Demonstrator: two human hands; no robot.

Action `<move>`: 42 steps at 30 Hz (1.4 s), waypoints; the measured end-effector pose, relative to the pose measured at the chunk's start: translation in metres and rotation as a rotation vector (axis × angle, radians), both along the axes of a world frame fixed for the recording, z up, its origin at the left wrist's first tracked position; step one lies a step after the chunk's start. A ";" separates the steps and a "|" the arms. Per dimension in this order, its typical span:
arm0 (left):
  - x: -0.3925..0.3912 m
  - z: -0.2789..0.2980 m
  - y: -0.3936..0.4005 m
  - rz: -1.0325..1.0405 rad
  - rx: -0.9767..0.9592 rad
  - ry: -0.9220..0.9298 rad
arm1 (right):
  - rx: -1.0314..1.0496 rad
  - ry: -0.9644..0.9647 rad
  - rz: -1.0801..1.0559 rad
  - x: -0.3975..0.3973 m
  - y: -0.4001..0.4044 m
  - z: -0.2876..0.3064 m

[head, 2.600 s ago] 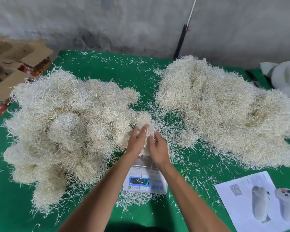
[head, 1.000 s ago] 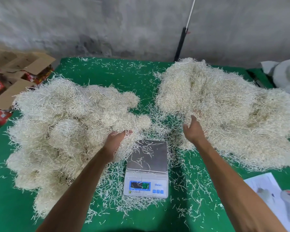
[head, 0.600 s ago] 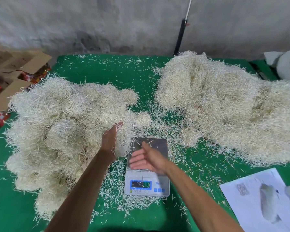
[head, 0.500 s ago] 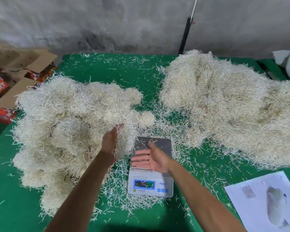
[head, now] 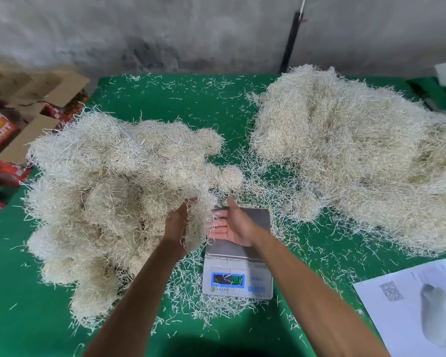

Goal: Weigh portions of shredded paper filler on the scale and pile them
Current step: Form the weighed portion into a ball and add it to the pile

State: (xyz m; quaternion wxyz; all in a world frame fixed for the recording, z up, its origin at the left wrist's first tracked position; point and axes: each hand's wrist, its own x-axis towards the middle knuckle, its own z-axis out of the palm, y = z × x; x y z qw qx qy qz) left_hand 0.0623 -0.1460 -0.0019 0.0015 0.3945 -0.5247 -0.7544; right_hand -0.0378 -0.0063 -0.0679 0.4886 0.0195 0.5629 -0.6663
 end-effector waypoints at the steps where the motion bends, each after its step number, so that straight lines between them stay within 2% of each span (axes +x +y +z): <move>1: 0.001 -0.002 0.000 -0.008 -0.006 0.002 | 0.014 0.049 -0.062 -0.001 -0.003 -0.002; 5: 0.004 -0.007 -0.002 0.019 0.022 0.026 | 0.236 0.484 -0.482 -0.024 0.018 0.012; 8: -0.003 -0.014 0.005 0.039 0.047 0.021 | 0.364 0.724 -0.420 -0.025 0.034 0.016; 11: -0.023 -0.014 0.021 0.026 0.034 -0.018 | 0.261 0.705 -0.216 -0.004 0.041 0.025; 14: -0.032 -0.010 0.039 -0.155 0.014 0.123 | 0.191 0.581 -0.058 0.022 0.045 0.041; 16: -0.030 -0.011 0.047 -0.263 -0.036 0.248 | 0.229 0.593 -0.069 0.031 0.052 0.044; 18: -0.024 -0.015 0.047 -0.265 -0.070 0.207 | 0.289 0.654 -0.143 0.030 0.060 0.041; 20: -0.018 -0.021 0.042 -0.190 -0.095 0.102 | 0.406 0.853 -0.151 0.025 0.068 0.041; 22: -0.009 -0.032 0.034 -0.116 -0.118 0.047 | 0.600 1.269 -0.075 0.019 0.073 0.041; 24: 0.000 -0.042 0.030 -0.041 -0.099 0.006 | 0.706 1.612 0.096 0.020 0.072 0.039; 25: 0.004 -0.046 0.029 -0.016 -0.091 -0.007 | 0.736 1.658 0.255 0.022 0.070 0.038; 27: 0.012 -0.050 0.028 0.018 -0.090 -0.025 | 0.778 1.559 0.583 0.027 0.067 0.031; 29: 0.017 -0.053 0.026 0.040 -0.092 -0.030 | 0.782 1.481 0.678 0.029 0.067 0.030; 32: 0.024 -0.058 0.027 0.020 -0.138 0.008 | 0.677 1.516 0.413 0.030 0.072 0.042; 34: 0.027 -0.057 0.028 0.021 -0.165 0.049 | 0.597 1.412 0.181 0.032 0.078 0.049; 36: 0.029 -0.055 0.029 0.012 -0.174 0.099 | 0.585 1.298 0.038 0.034 0.084 0.048; 39: 0.030 -0.054 0.030 0.001 -0.164 0.142 | 0.569 1.178 -0.059 0.041 0.088 0.041; 42: 0.030 -0.052 0.030 0.012 -0.181 0.165 | 0.557 1.143 -0.107 0.051 0.089 0.032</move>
